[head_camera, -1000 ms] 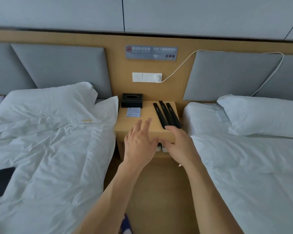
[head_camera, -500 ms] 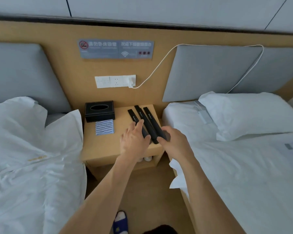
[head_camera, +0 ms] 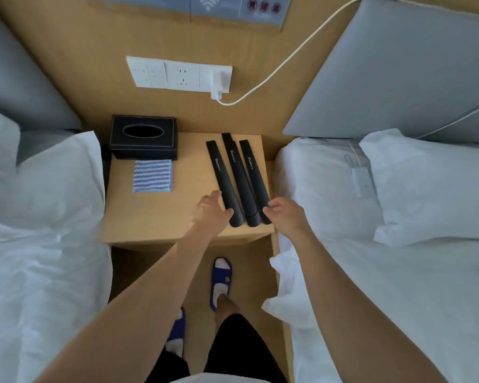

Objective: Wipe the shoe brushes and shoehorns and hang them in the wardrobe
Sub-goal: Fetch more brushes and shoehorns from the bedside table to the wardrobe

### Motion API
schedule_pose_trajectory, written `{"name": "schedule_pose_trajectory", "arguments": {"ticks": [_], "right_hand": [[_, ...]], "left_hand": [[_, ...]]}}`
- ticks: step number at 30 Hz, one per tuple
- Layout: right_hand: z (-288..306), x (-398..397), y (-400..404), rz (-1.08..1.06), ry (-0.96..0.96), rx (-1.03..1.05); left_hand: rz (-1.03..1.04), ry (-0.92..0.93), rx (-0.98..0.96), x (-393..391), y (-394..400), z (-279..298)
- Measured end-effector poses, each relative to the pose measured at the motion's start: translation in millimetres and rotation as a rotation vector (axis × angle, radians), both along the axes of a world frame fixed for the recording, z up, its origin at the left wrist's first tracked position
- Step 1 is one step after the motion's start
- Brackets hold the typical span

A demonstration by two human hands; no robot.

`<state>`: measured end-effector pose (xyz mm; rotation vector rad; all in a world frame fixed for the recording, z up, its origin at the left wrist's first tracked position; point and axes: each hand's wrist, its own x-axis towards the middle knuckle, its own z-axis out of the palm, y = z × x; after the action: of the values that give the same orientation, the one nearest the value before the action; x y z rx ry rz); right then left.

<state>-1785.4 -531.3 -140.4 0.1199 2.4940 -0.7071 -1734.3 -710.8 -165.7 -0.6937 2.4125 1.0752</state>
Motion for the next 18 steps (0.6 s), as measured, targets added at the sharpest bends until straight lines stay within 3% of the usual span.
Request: {"name": "schedule_pose_trajectory", "arguments": {"ticks": [9,18], "right_hand": [[-115,-108,15,0.114,-0.197,0.140],[-186,-154,9,0.174,-0.129,0.203]], "left_hand": [[0.326,-0.283,0.240,-79,3,-111],[0.345,-0.394,0.112,-118,10,-179]]}}
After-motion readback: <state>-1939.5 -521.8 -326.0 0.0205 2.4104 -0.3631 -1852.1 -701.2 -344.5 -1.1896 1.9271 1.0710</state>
